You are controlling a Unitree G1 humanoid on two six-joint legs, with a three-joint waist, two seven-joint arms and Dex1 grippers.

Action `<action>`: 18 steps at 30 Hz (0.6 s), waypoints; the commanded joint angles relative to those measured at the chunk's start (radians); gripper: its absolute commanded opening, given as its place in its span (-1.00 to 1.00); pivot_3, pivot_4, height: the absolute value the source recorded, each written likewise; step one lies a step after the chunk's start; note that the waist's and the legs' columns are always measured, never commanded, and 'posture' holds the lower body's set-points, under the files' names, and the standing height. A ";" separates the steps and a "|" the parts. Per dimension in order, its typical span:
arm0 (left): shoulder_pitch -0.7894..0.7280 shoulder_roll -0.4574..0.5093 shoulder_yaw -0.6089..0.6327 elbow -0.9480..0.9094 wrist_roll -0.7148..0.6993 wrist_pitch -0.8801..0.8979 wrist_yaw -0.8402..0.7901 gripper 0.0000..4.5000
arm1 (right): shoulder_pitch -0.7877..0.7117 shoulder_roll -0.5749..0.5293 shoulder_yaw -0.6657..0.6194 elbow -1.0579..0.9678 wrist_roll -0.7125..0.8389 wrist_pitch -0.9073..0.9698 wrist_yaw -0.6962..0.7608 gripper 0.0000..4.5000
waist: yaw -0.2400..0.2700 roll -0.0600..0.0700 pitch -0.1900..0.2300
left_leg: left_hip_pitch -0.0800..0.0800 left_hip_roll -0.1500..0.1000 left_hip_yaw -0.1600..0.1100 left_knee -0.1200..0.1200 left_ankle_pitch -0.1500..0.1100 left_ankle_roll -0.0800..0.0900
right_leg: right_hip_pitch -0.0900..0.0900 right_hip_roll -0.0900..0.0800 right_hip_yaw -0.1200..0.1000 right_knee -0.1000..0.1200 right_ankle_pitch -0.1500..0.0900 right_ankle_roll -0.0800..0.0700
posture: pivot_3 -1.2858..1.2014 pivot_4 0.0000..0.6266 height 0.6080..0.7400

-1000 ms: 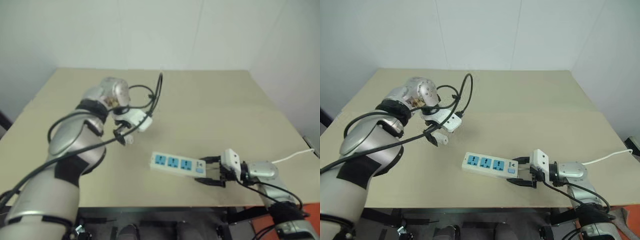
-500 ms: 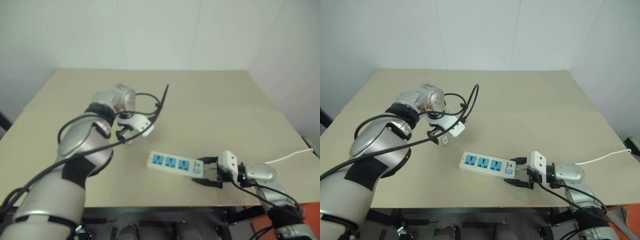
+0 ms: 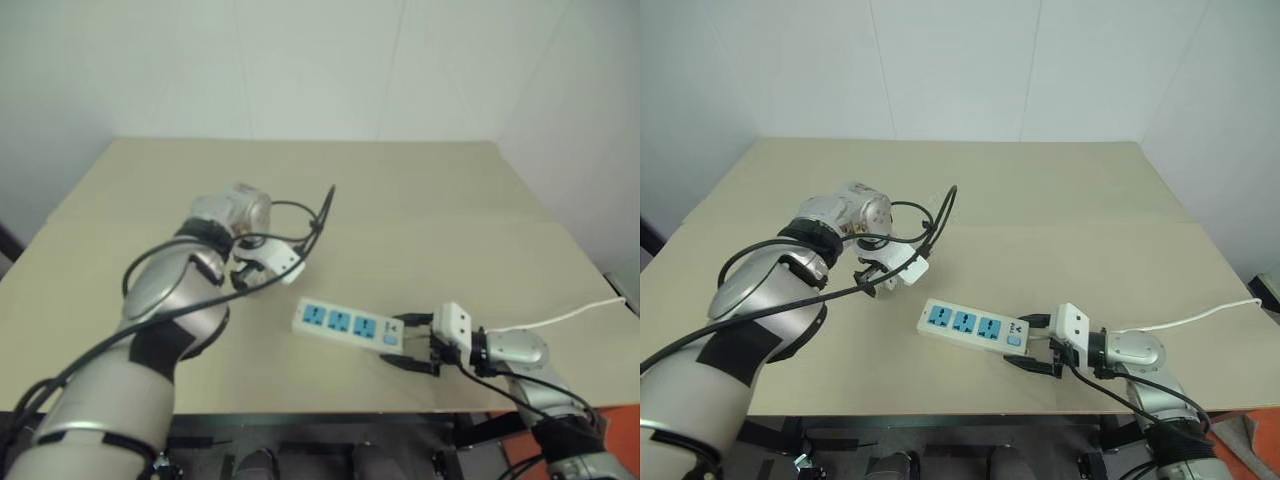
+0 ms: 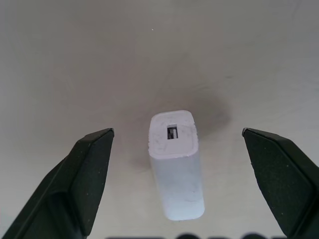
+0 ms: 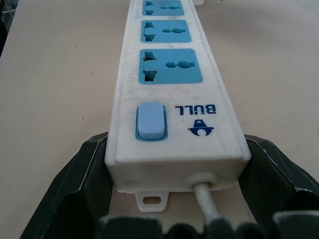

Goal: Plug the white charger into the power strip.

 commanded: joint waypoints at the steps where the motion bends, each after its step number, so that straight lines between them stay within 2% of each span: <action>1: -0.002 -0.005 0.014 0.001 0.015 0.010 0.010 0.61 | 0.017 0.008 0.032 -0.012 -0.036 0.012 -0.023 0.52 | 0.000 0.000 0.000 | 0.000 0.000 0.000 0.000 0.000 0.000 | 0.000 0.000 0.000 0.000 0.000 0.000 | 0.03 -0.52 1.00; 9: 0.005 -0.011 0.014 0.006 0.041 0.025 0.034 -0.54 | 0.021 0.006 0.027 -0.025 -0.027 0.024 -0.041 0.52 | 0.000 0.000 0.000 | 0.000 0.000 0.000 0.000 0.000 0.000 | 0.000 0.000 0.000 0.000 0.000 0.000 | 0.03 -0.52 1.00; 15: -0.009 -0.011 0.060 0.001 0.010 0.027 0.049 -0.55 | 0.008 -0.001 0.025 -0.009 -0.031 0.019 -0.038 0.52 | 0.000 0.000 0.000 | 0.001 0.000 0.000 0.000 0.000 0.000 | 0.001 0.000 0.000 0.001 0.000 0.000 | 0.03 -0.52 1.00; 18: -0.044 0.005 0.144 -0.010 -0.062 0.011 0.014 -0.55 | -0.023 0.001 0.027 0.014 -0.031 0.016 -0.029 0.52 | 0.000 0.000 0.000 | 0.001 0.000 0.000 0.000 0.000 0.000 | 0.001 0.000 0.000 0.001 0.000 0.000 | 0.03 -0.52 1.00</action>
